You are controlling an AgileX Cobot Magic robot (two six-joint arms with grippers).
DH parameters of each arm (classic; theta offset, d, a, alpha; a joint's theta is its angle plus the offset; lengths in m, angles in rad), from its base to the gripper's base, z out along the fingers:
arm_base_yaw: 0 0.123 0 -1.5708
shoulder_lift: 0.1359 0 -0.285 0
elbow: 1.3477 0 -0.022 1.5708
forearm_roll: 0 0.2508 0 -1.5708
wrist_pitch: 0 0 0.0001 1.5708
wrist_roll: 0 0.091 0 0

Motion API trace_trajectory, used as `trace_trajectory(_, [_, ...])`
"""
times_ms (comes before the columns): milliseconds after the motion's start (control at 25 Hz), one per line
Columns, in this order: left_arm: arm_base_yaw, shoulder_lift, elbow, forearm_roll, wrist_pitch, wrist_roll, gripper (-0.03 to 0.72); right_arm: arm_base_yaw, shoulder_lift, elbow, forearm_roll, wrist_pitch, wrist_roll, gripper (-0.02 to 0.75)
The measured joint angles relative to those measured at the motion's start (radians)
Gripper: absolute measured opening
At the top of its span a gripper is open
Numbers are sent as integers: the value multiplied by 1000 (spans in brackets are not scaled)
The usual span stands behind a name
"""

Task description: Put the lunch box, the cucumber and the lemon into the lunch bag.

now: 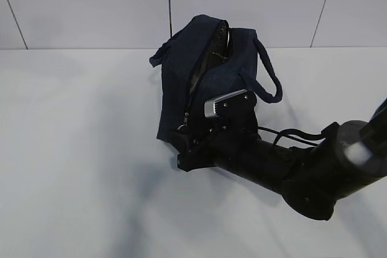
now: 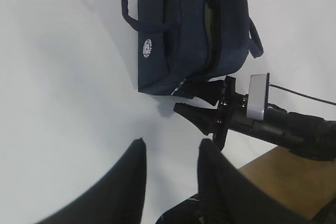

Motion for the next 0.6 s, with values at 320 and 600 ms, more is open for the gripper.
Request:
trace_trajectory(320, [0,0,0,-2,0,0,239,0,53,-31,-4,4,19,424])
trace_trajectory(600, [0,0,0,-12,0,0,239,0,70,-70,-6,4,31,424])
